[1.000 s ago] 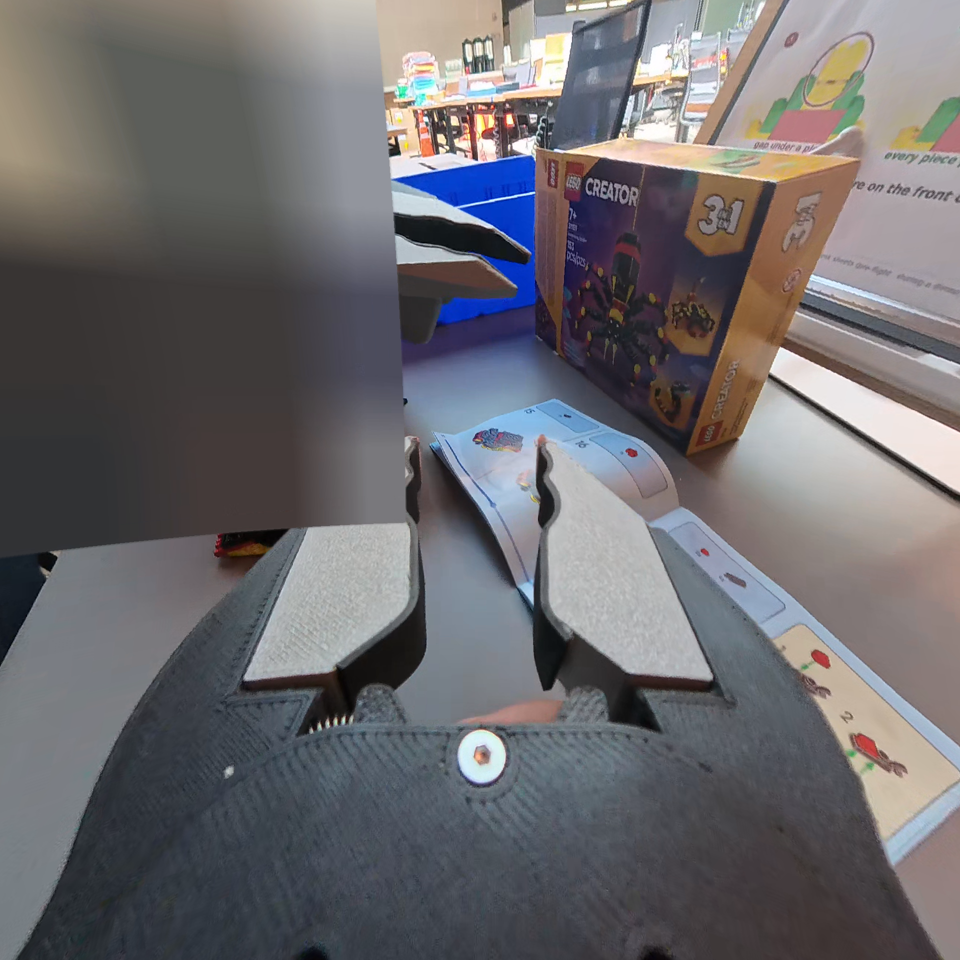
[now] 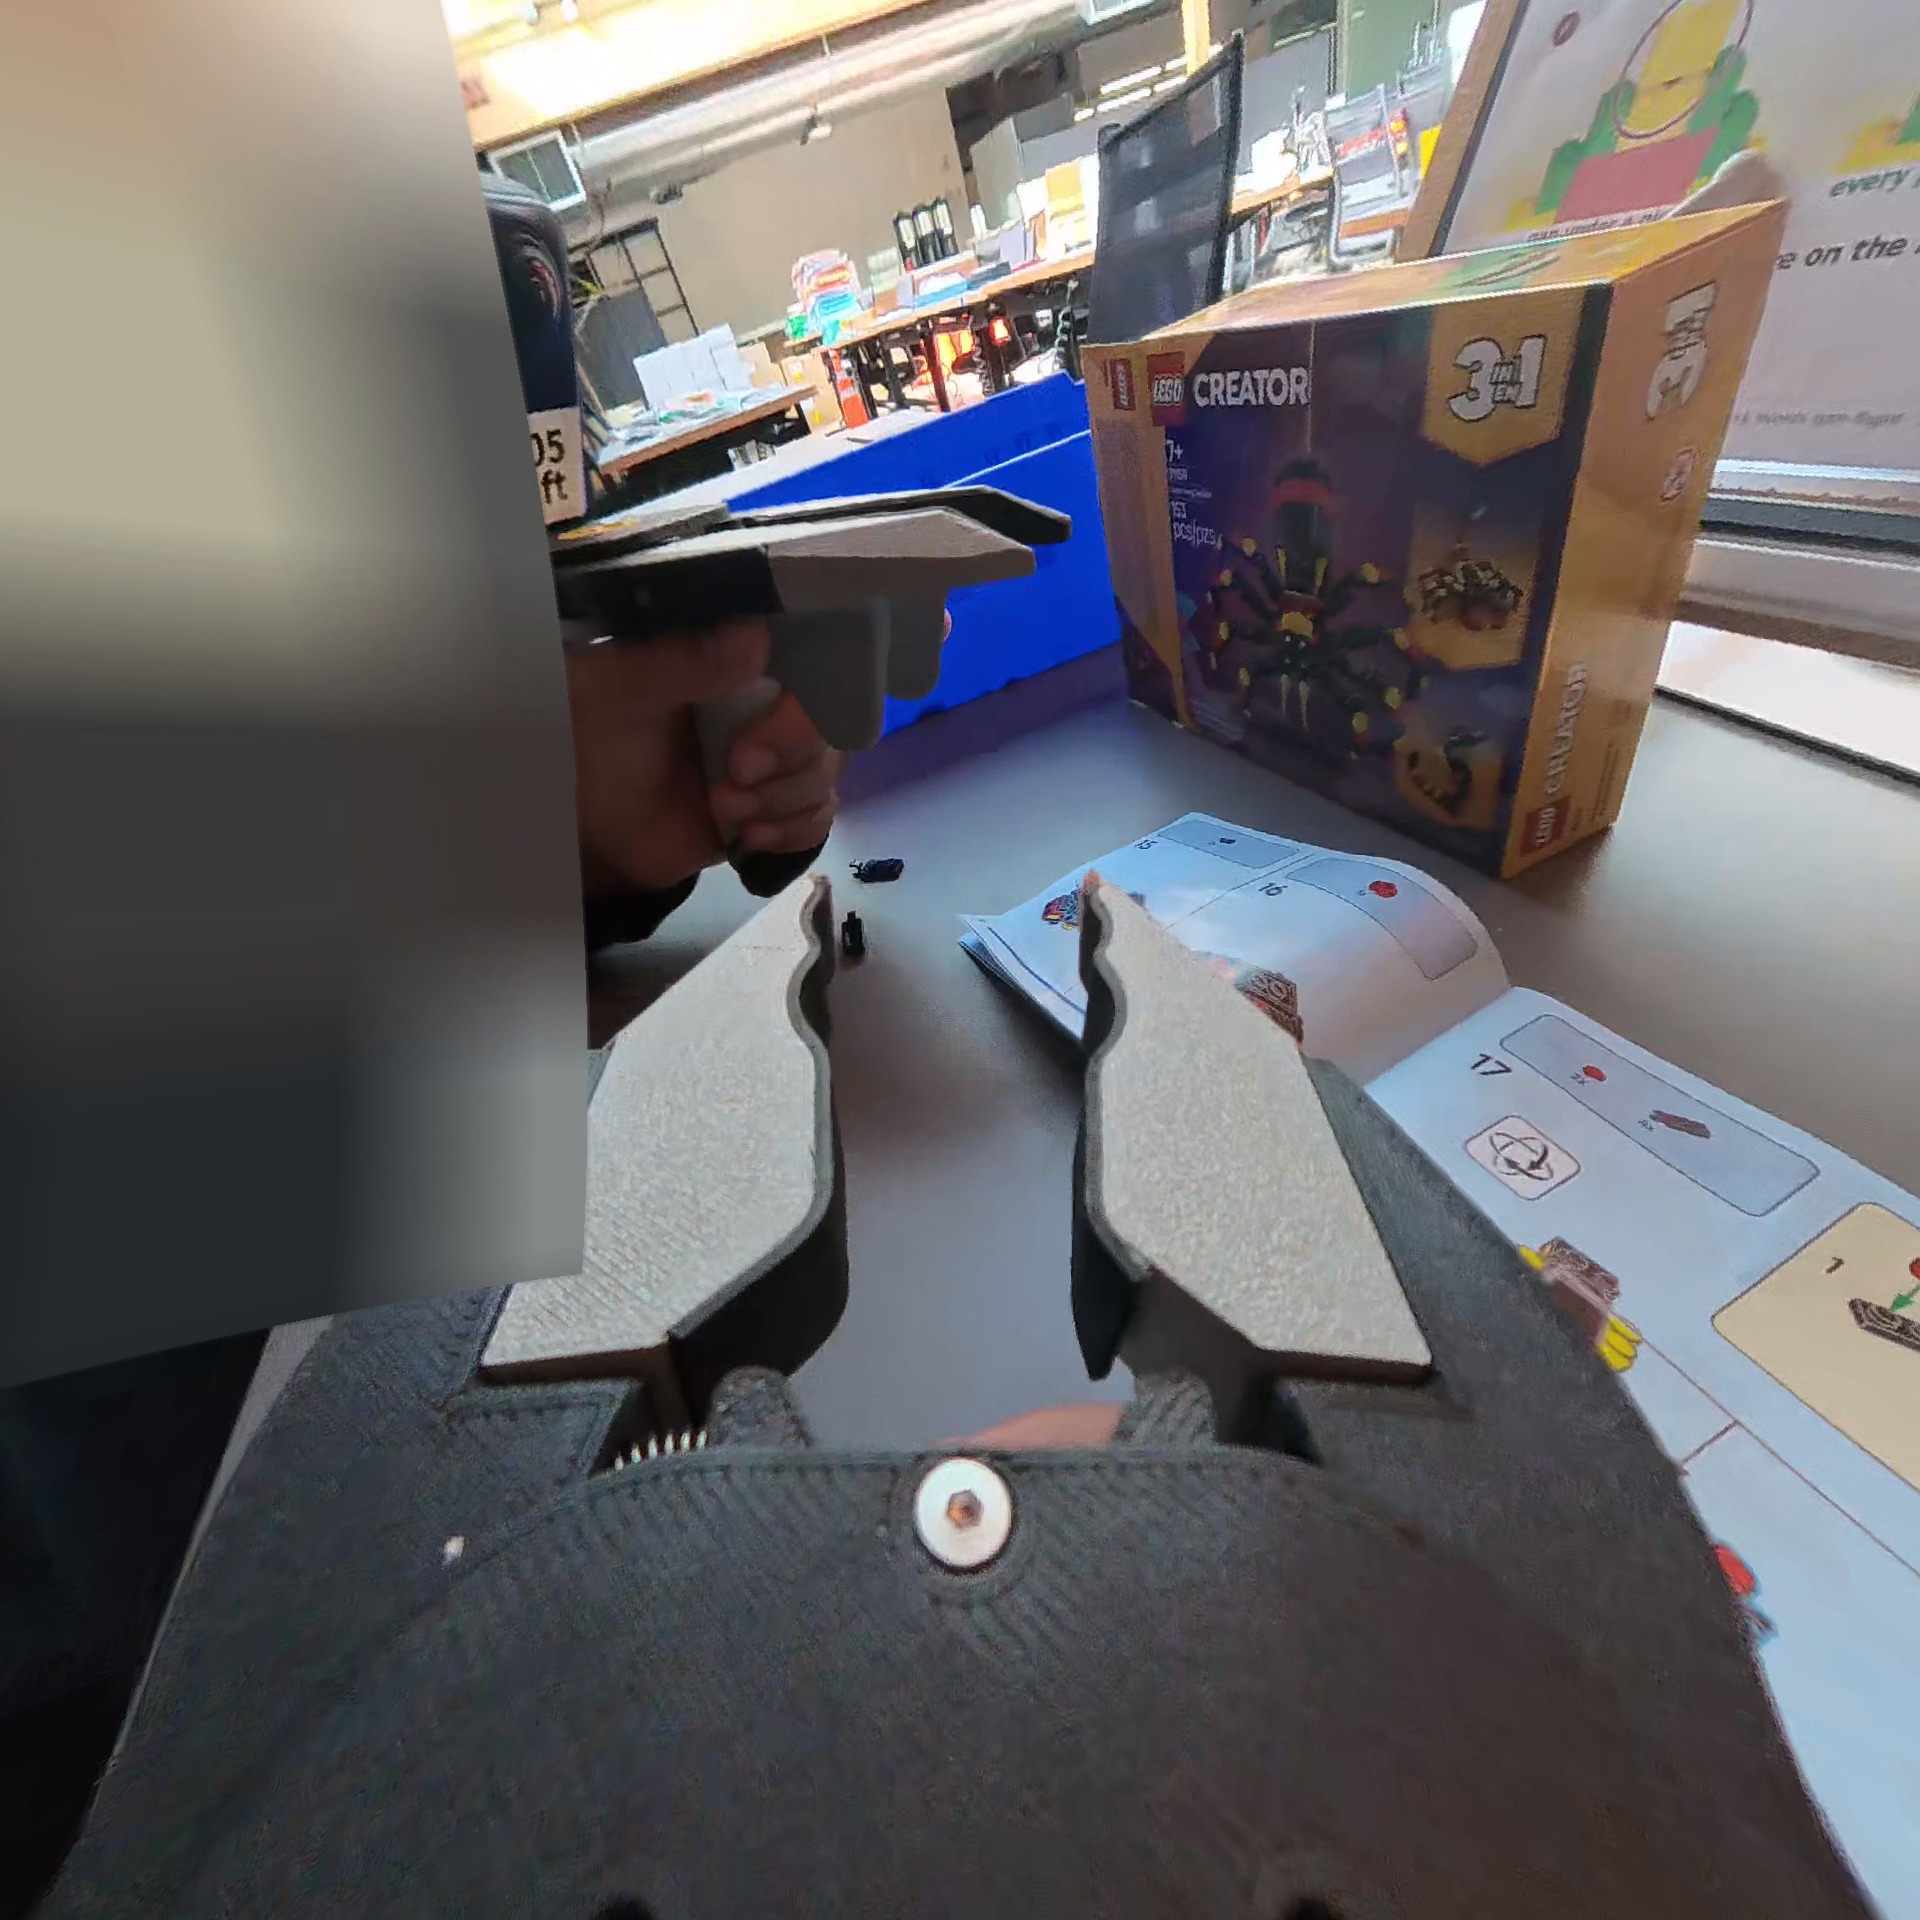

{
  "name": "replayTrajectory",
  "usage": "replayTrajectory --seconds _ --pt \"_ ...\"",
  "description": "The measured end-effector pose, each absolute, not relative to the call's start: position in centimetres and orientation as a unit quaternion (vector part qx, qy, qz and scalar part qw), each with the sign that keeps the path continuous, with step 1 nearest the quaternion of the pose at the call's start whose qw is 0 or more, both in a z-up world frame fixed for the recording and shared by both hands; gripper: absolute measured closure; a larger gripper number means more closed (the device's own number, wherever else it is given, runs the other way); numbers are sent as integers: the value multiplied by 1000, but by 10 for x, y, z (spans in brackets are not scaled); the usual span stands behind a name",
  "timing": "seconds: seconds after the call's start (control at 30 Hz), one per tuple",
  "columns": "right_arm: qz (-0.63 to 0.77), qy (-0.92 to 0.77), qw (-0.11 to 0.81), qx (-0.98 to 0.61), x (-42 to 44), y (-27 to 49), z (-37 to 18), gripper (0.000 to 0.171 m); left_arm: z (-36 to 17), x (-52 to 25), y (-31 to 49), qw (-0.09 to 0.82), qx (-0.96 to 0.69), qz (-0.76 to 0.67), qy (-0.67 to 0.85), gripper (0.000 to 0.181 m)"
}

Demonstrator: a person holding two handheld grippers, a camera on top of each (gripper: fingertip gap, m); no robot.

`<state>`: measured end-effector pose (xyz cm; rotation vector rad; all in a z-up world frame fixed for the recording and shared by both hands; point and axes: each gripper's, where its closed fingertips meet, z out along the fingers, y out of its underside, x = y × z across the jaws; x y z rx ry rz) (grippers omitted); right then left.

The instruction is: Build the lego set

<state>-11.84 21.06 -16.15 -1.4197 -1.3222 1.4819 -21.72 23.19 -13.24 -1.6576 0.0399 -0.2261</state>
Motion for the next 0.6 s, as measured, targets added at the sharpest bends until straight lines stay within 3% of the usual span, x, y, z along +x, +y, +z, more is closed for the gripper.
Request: replayTrajectory --seconds 0.33,0.43,0.6 --pt "522 -534 375 -549 -124 221 -167 128 -141 -226 236 663 -743 -82 41 157" --pt "509 -537 388 -549 -126 224 -168 130 -109 -242 221 695 -715 -47 65 159" --pt "510 -535 386 -552 -129 224 -168 132 -60 -269 184 769 -627 -124 26 170"
